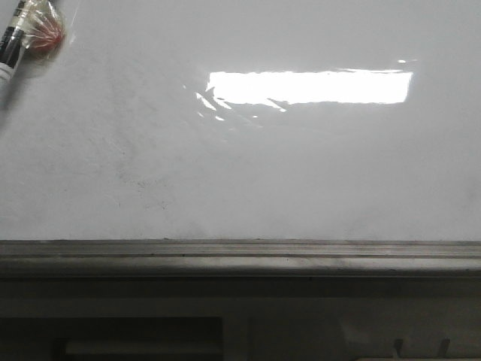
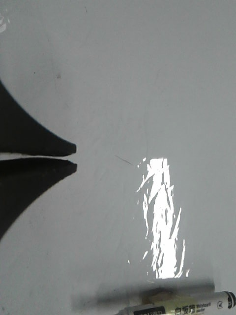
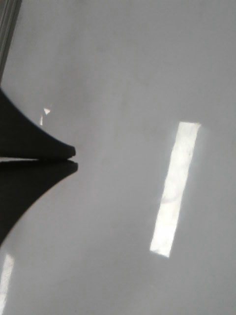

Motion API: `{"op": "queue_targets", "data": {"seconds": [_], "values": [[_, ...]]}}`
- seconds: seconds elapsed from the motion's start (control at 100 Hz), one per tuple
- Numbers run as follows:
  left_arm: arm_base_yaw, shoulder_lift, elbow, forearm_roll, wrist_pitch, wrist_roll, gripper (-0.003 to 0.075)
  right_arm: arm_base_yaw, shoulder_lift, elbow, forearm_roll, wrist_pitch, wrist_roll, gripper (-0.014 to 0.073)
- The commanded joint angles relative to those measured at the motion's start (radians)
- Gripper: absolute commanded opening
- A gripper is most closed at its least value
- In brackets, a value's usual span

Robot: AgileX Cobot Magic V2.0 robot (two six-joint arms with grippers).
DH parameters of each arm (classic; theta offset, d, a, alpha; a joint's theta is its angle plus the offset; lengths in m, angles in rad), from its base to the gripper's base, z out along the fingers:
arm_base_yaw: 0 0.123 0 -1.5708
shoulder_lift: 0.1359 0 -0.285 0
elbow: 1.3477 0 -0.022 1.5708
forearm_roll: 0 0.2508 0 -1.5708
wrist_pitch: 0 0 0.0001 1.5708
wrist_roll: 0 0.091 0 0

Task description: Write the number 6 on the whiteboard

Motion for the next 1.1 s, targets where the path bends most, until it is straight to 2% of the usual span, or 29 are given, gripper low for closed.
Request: {"op": "queue_targets", "data": {"seconds": [0.0, 0.82, 0.94, 1.09], "values": [[-0.007, -0.032, 0.049, 0.001, -0.067, -0.008, -0.002, -0.007, -0.018, 0.022, -0.01, -0.08, -0.003, -0.0071], [-0.007, -0.032, 0.049, 0.001, -0.074, -0.008, -0.002, -0.007, -0.018, 0.022, -0.01, -0.089, -0.003, -0.0071], [-0.007, -0.032, 0.049, -0.044, -0.074, -0.008, -0.002, -0.007, -0.018, 0.022, 0.06, -0.103, -0.003, -0.0071], [-0.007, -0.032, 0.047, -0.257, -0.096, -0.008, -0.002, -0.007, -0.018, 0.022, 0.234, -0.137, -0.003, -0.0071]]}}
